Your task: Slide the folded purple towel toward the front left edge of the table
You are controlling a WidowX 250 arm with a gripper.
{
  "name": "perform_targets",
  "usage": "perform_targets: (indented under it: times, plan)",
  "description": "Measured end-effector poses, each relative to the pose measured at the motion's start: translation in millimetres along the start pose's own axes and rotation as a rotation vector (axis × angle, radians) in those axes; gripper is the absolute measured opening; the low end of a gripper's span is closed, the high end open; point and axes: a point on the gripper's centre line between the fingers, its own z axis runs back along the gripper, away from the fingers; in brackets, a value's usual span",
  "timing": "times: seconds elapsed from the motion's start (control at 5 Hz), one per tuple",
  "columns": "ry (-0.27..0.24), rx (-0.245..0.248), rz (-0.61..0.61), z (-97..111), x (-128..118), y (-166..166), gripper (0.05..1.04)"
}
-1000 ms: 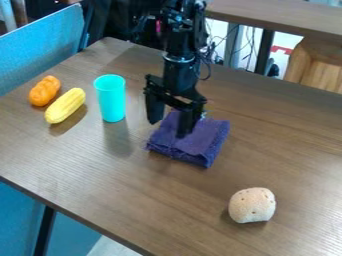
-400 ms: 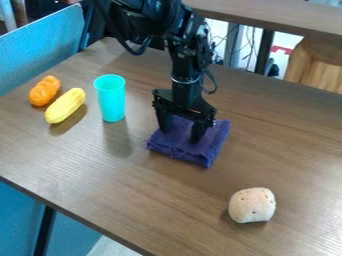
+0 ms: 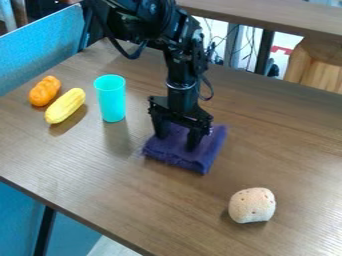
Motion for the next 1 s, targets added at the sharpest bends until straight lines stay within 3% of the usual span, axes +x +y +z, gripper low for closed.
perform_targets:
  times: [0.2,0.4,0.6,0.8,1.0]
  plan:
    - [0.183,0.065,0.005,-1,-36,24,1.001]
    - [0.302,0.191,0.011,0,-57,43,1.001]
    - [0.315,0.19,-0.014,-2,-65,44,1.001]
    - [0.306,0.135,0.002,-2,-72,44,1.001]
    - [0.357,-0.008,0.048,-4,-84,37,1.001]
